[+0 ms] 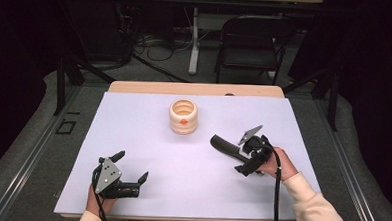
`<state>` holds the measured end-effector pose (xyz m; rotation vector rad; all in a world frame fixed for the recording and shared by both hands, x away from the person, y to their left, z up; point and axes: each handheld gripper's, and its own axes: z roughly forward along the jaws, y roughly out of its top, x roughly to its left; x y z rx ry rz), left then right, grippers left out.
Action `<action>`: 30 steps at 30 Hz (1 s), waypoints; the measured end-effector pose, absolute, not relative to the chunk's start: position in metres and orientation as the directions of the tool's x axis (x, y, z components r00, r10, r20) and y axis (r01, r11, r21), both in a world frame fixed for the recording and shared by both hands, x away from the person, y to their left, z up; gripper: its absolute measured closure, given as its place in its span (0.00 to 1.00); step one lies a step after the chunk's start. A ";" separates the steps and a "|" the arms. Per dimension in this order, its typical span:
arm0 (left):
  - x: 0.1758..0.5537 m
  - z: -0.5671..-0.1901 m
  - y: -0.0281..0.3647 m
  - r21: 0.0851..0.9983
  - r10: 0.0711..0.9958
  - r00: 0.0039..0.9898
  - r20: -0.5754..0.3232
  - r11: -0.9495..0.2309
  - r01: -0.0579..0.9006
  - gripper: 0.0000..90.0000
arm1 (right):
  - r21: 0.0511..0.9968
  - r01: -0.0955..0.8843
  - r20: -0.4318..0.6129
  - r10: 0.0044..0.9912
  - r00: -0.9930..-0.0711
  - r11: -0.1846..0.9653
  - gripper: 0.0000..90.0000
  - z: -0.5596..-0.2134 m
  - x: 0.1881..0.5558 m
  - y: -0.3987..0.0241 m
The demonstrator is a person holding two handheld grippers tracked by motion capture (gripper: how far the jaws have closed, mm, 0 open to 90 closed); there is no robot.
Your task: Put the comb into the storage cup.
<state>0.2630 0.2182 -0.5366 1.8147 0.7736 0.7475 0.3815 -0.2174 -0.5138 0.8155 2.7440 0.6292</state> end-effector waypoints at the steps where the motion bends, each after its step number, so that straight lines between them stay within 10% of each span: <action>1: 0.263 -0.537 0.218 0.935 0.782 0.606 0.147 -0.310 0.173 0.00 | 0.452 0.471 -0.078 0.560 -0.825 0.757 0.00 -0.514 0.382 -0.217; 15: 0.262 -0.536 0.218 0.937 0.782 0.606 0.145 -0.306 0.171 0.00 | 0.405 0.488 -0.070 0.559 -0.826 0.773 0.00 -0.510 0.390 -0.207; 30: 0.262 -0.536 0.219 0.935 0.782 0.606 0.146 -0.309 0.173 0.00 | 0.290 0.506 -0.156 0.562 -0.812 0.812 0.56 -0.514 0.401 -0.191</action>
